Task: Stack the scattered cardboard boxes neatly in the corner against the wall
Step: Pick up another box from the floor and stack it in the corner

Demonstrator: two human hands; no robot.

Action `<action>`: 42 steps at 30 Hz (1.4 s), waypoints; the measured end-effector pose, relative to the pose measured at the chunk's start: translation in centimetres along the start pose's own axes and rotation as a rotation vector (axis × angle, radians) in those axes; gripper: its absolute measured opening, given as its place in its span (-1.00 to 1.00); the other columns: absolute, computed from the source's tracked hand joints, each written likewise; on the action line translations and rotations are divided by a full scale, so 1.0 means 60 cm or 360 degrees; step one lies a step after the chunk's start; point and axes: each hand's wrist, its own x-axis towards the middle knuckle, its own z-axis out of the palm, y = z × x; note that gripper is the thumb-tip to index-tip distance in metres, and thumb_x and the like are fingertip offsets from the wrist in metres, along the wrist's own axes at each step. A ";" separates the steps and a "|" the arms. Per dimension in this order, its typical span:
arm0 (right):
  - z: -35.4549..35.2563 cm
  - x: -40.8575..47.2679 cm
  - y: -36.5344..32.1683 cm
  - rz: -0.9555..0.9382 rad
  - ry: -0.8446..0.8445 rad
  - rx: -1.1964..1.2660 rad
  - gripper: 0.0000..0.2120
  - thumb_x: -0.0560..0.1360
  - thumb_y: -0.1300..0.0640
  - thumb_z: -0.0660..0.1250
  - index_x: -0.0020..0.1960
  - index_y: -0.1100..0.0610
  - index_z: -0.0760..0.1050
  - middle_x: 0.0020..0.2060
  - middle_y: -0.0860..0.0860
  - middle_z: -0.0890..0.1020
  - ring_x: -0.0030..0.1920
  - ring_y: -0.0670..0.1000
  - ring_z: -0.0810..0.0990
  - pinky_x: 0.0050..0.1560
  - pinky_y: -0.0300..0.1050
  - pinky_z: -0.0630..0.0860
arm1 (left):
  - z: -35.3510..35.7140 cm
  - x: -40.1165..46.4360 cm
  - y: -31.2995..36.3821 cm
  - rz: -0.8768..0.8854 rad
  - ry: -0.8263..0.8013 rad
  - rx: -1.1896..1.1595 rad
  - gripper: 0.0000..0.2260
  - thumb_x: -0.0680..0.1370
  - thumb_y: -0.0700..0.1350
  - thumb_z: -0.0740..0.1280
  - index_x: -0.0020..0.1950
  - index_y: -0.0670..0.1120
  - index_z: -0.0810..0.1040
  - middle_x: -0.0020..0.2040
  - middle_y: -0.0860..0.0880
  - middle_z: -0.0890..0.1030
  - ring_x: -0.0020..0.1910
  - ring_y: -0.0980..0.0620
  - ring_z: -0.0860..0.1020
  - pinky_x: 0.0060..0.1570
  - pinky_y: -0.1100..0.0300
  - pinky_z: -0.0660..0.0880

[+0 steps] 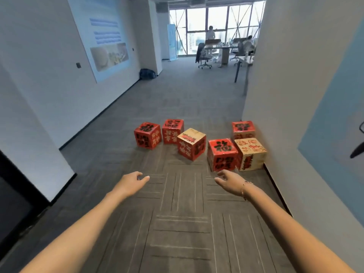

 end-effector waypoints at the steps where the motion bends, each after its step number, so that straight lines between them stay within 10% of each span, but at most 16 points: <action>1: -0.011 0.015 0.017 0.0043 0.0010 0.0002 -0.50 0.56 -0.09 0.17 0.40 0.17 0.29 0.36 0.10 0.42 0.35 0.05 0.40 0.34 -0.07 0.35 | 0.010 0.026 0.019 0.0034 -0.0037 0.0015 -0.48 0.56 0.19 0.21 0.42 -0.09 0.39 0.33 -0.09 0.49 0.31 -0.04 0.45 0.25 0.14 0.36; 42: -0.576 1.021 0.458 0.0624 0.0094 0.0126 -0.52 0.56 -0.07 0.17 0.38 0.17 0.31 0.31 0.11 0.46 0.27 0.09 0.46 0.29 -0.02 0.39 | 0.226 1.169 0.754 0.0169 -0.0372 -0.0118 -0.56 0.61 0.11 0.17 0.36 -0.14 0.44 0.30 -0.15 0.52 0.27 -0.11 0.47 0.16 0.16 0.37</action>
